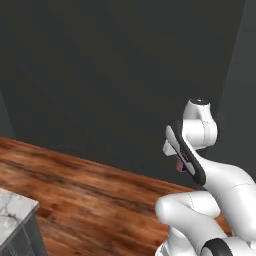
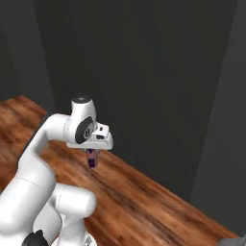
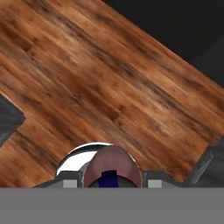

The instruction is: There is a wine glass and glass cup on the dining counter. Place the wine bottle next to the wine glass and the juice bottle next to the glass cup.

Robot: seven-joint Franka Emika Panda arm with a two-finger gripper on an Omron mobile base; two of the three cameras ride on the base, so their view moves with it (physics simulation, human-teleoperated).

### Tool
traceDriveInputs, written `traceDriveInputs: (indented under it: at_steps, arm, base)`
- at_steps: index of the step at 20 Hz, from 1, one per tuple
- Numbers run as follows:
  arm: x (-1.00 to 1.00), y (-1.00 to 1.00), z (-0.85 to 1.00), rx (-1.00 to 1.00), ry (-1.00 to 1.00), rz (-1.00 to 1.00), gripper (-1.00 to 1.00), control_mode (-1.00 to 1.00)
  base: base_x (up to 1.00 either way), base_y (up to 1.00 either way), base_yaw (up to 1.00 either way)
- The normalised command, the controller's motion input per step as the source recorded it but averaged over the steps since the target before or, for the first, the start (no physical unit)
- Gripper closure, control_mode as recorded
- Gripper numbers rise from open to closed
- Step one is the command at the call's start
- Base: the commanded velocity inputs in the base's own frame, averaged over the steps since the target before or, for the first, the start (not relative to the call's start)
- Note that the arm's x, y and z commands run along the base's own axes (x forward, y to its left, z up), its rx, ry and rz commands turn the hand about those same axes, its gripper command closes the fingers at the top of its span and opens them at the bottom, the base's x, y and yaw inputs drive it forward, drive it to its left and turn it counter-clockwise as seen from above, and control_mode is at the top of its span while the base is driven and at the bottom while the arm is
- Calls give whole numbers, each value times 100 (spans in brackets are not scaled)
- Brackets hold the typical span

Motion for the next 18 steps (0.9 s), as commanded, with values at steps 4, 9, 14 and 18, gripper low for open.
traceDriveInputs:
  at_steps: [4,9,14,18]
  arm:
    - [0,0,0,0,0,0,100,100]
    - [0,0,0,0,0,0,100,100]
    - [0,0,0,0,0,0,100,100]
    - [0,0,0,0,0,0,100,100]
  base:
    - [73,0,46]
    - [71,0,47]
    - [70,0,48]
    - [69,0,48]
